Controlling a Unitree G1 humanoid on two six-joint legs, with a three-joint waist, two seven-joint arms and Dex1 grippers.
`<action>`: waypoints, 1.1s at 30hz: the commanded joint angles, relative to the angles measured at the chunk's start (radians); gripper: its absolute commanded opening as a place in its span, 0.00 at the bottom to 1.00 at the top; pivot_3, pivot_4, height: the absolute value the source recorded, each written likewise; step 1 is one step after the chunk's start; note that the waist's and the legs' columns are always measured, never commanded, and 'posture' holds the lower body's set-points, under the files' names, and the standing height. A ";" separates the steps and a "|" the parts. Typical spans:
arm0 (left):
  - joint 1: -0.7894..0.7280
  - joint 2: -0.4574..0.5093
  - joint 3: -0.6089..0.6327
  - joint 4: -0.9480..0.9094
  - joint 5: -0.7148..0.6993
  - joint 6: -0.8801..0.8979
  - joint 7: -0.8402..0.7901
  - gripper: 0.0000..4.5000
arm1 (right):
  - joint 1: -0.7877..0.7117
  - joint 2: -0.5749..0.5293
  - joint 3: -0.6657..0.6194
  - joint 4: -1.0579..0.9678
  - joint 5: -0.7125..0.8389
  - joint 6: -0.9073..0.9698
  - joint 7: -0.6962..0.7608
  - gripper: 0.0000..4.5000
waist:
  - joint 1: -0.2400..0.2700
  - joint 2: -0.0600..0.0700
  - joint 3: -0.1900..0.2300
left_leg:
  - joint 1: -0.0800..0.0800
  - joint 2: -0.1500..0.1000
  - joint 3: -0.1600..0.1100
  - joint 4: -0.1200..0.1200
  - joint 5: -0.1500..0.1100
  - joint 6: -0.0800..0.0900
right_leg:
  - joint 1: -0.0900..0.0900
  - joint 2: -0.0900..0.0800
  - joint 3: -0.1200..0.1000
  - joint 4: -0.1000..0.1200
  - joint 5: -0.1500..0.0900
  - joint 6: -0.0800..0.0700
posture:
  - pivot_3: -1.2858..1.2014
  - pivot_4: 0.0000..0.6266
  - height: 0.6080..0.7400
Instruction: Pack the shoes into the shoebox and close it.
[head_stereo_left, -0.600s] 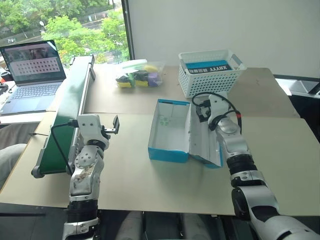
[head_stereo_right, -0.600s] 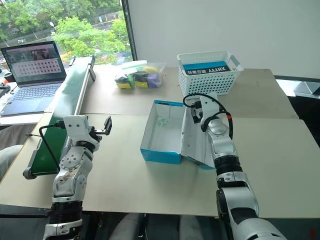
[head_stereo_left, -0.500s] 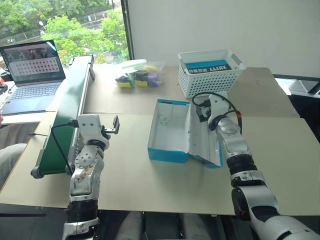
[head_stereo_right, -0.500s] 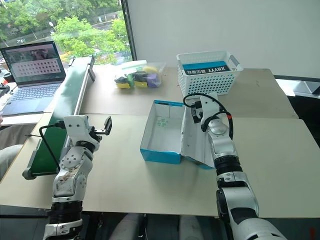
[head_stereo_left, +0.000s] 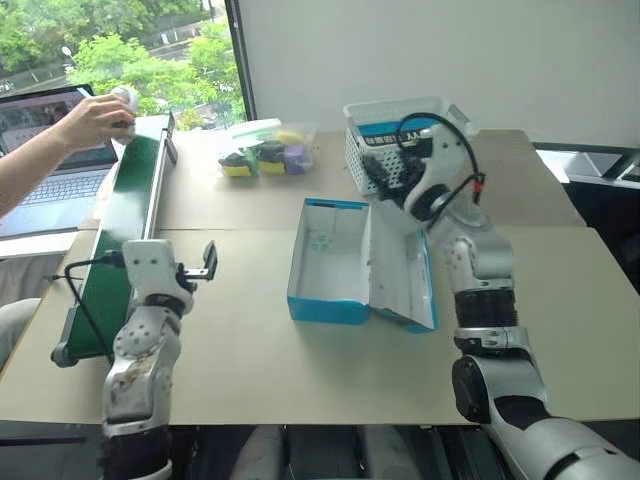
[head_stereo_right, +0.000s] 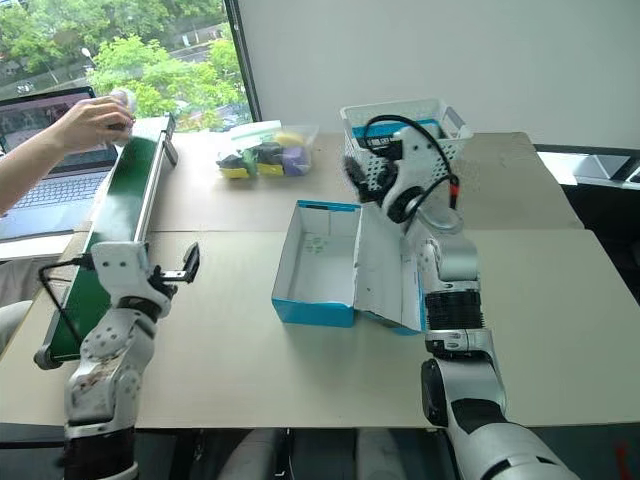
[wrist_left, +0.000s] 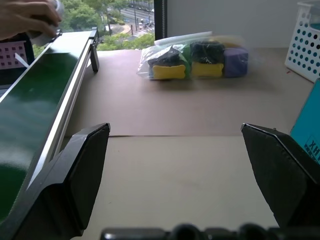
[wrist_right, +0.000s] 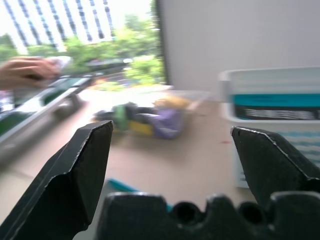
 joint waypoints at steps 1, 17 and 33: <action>0.077 0.043 0.124 -0.108 -0.067 0.063 -0.020 1.00 | -0.032 0.021 0.146 -0.127 0.081 0.054 0.231 0.99 | -0.002 0.000 0.000 | 0.000 0.001 0.000 0.000 0.000 0.000 | 0.000 0.001 0.000 0.000 0.000 0.000 | 0.52 0.24 0.96; 0.248 0.116 0.317 -0.153 -0.157 0.168 -0.059 1.00 | 0.004 0.134 0.506 -0.086 -0.205 -0.190 0.338 0.99 | 0.018 -0.008 -0.003 | 0.003 0.004 0.000 0.000 -0.002 -0.005 | 0.000 0.003 0.001 -0.001 0.001 -0.002 | 0.52 0.24 0.96; 0.236 0.116 0.290 -0.130 -0.191 0.209 -0.063 1.00 | 0.039 0.145 0.482 -0.080 -0.255 -0.182 0.300 0.99 | 0.012 -0.008 -0.003 | 0.004 0.006 0.000 0.000 -0.003 -0.006 | 0.000 0.006 0.003 -0.001 0.001 -0.003 | 0.52 0.24 0.96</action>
